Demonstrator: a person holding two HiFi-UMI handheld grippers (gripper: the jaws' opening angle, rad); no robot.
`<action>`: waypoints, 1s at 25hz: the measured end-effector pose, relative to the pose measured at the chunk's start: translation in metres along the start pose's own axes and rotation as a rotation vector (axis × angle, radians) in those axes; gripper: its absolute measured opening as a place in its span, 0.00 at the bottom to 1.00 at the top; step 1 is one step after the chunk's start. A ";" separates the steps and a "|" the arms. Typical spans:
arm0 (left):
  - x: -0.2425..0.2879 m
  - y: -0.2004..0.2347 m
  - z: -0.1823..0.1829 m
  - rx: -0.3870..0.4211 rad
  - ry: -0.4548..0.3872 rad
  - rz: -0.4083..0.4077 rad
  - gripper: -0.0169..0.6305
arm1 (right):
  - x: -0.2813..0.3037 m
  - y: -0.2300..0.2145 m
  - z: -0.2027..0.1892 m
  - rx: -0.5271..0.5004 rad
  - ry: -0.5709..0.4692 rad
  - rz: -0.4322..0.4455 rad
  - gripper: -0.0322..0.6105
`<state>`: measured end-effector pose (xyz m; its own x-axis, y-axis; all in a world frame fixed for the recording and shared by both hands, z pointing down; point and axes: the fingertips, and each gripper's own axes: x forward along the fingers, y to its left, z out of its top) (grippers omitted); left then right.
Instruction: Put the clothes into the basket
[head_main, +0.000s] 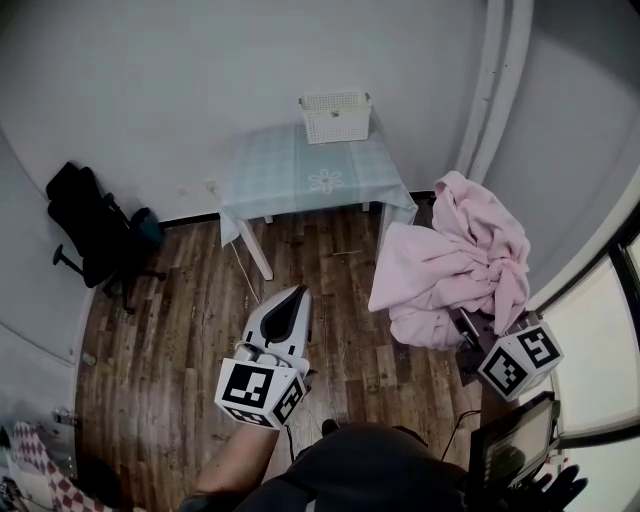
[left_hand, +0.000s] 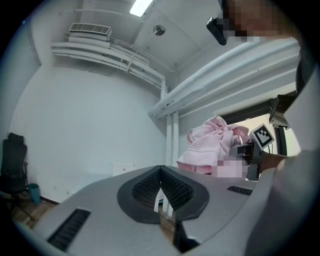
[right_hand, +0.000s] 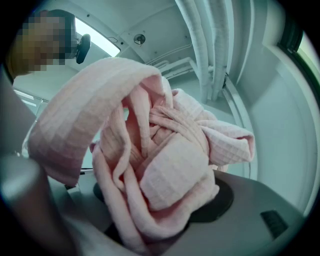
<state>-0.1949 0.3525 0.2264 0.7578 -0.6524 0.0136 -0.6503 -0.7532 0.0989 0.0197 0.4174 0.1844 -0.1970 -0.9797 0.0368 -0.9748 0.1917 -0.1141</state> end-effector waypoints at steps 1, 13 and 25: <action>-0.004 -0.001 -0.001 -0.003 -0.002 -0.012 0.04 | -0.004 0.004 -0.001 0.003 -0.001 -0.010 0.56; 0.006 0.009 -0.008 -0.025 0.005 -0.051 0.04 | -0.002 0.002 0.001 -0.015 0.005 -0.052 0.56; 0.007 0.011 -0.004 0.031 -0.022 0.000 0.04 | 0.007 -0.005 0.000 -0.027 -0.067 0.002 0.56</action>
<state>-0.1972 0.3399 0.2312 0.7563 -0.6541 -0.0083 -0.6522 -0.7550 0.0683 0.0229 0.4096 0.1852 -0.1925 -0.9808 -0.0298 -0.9770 0.1944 -0.0871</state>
